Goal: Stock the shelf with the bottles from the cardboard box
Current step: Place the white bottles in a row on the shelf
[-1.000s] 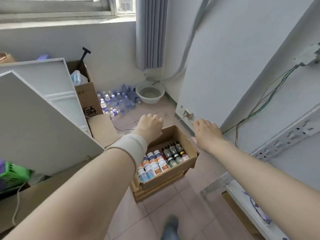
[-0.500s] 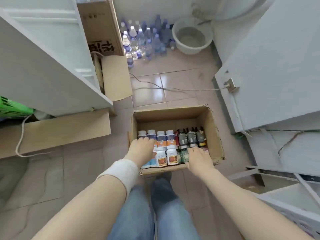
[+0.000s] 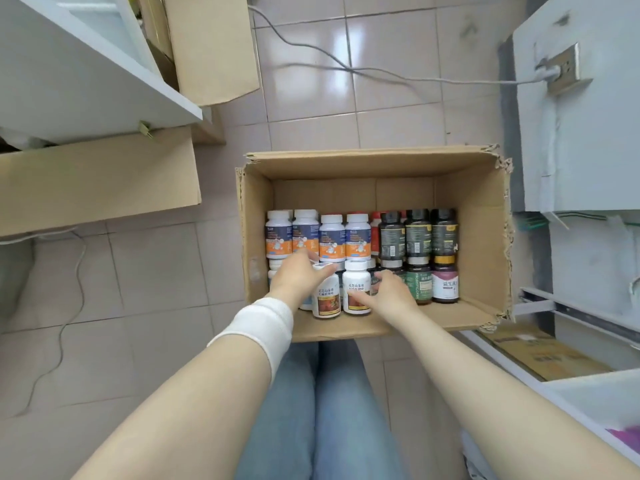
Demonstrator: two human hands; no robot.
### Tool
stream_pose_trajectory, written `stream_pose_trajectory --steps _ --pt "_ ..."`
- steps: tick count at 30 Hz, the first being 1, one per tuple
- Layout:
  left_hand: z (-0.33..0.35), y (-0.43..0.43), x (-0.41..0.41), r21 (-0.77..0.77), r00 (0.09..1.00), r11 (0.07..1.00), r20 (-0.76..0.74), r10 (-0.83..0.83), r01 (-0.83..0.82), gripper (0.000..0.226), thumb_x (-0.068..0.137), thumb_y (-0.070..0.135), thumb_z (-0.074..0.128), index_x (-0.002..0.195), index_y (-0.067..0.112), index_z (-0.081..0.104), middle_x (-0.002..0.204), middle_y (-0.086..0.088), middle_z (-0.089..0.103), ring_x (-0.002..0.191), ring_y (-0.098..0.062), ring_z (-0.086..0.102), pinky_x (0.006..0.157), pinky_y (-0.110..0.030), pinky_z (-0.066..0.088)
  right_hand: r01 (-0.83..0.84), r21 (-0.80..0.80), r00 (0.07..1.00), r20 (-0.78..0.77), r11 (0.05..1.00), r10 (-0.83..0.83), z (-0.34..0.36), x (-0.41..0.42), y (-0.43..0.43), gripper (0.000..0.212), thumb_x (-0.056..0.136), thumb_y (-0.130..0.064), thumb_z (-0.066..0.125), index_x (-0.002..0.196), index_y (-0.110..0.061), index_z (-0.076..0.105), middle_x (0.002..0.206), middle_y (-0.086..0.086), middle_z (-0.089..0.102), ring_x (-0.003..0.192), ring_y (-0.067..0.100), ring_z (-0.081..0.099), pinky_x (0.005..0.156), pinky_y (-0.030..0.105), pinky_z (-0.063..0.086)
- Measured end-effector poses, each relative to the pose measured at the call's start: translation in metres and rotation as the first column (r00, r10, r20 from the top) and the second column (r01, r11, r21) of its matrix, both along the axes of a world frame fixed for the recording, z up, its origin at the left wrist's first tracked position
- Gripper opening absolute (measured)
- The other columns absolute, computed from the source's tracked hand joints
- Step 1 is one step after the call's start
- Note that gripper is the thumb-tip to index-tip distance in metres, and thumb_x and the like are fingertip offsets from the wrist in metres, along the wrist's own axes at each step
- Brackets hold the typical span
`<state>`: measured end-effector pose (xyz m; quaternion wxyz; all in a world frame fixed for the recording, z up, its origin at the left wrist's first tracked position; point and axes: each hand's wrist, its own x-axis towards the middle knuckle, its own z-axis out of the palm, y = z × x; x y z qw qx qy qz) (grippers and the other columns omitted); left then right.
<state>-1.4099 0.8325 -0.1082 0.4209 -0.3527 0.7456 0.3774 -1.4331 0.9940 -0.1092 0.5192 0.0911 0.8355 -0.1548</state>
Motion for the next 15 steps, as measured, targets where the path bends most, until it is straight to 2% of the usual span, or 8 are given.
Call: stream_pose_trajectory --steps 4,9,12,15 --pt "-0.0073 -0.0018 0.001 0.046 0.998 0.997 -0.007 0.069 -0.068 0.046 0.081 0.038 0.069 0.117 0.013 0.054 0.117 -0.005 0.059 0.108 -0.02 0.056 0.087 -0.03 0.047 0.062 -0.002 0.998 0.011 0.998 -0.062 -0.0077 0.0017 -0.0014 0.071 0.069 -0.042 0.078 0.122 -0.007 0.046 0.124 0.01 0.056 0.116 0.024 0.053 0.095 0.035 0.044" --pt "-0.0073 -0.0046 0.0004 0.089 0.998 0.995 -0.01 0.056 -0.055 0.052 0.077 0.031 0.075 0.119 0.008 0.055 0.117 -0.007 0.061 0.108 -0.019 0.056 0.082 -0.024 0.043 0.093 0.021 0.996 0.014 0.995 -0.094 -0.0112 0.0036 -0.004 0.061 0.071 -0.034 0.079 0.115 -0.003 0.051 0.119 0.01 0.059 0.114 0.025 0.053 0.09 0.032 0.041" --pt "-0.0062 -0.0035 0.0025 0.101 1.0 0.995 -0.01 0.025 -0.024 0.055 0.08 0.033 0.073 0.125 0.006 0.055 0.119 -0.007 0.061 0.109 -0.019 0.055 0.082 -0.023 0.041 0.119 0.002 0.993 0.017 0.993 -0.119 -0.0114 0.0039 -0.0031 0.057 0.072 -0.033 0.078 0.115 -0.004 0.055 0.12 0.011 0.061 0.115 0.025 0.054 0.092 0.032 0.042" --pt "-0.0033 -0.0038 0.007 0.123 0.997 0.991 -0.04 0.061 -0.056 0.052 0.079 0.032 0.073 0.122 0.007 0.058 0.115 -0.007 0.062 0.103 -0.017 0.057 0.083 -0.024 0.045 0.114 -0.027 0.993 0.029 0.993 -0.113 -0.0081 0.0044 0.0039 0.053 0.074 -0.036 0.076 0.114 -0.006 0.061 0.12 0.011 0.062 0.117 0.026 0.053 0.098 0.035 0.043"
